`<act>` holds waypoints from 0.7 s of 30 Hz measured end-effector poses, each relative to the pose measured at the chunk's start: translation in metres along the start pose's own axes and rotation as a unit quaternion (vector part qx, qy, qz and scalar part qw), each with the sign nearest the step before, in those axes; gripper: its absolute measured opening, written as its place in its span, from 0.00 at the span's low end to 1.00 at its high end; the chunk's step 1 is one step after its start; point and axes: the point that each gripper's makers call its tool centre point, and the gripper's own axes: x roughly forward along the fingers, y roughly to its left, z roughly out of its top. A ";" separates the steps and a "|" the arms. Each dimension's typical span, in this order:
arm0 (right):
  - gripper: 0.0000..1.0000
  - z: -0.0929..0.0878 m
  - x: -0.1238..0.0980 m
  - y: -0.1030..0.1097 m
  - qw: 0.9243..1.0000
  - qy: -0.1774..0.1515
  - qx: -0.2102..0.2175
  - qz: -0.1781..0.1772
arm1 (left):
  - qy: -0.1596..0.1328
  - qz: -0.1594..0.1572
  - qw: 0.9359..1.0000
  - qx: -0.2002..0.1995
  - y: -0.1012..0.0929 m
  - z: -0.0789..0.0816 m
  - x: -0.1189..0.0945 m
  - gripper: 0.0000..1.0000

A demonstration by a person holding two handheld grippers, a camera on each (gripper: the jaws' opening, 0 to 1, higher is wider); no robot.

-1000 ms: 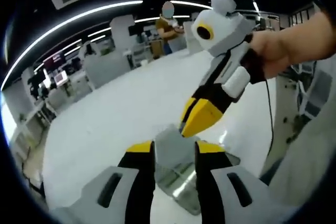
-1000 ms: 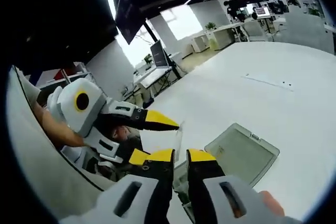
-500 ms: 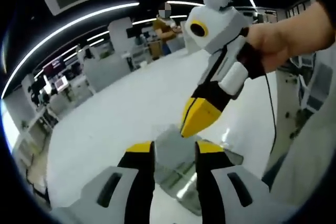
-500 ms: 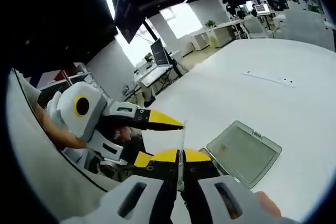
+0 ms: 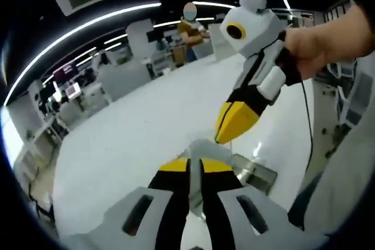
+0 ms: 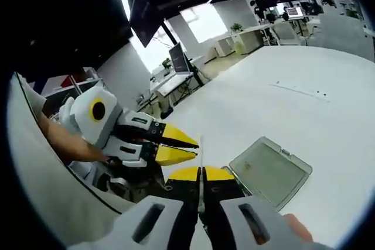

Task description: Insert the divider into the dual guide fixture by aligning both edges with the guide slots and pushing it downward to the bottom, including one-sided entry, uneven engagement, binding, and posture correction.

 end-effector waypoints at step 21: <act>0.00 -0.017 0.000 -0.003 0.994 0.060 -0.088 -0.007 | 0.002 -0.109 0.993 0.036 -0.013 0.009 -0.006 0.32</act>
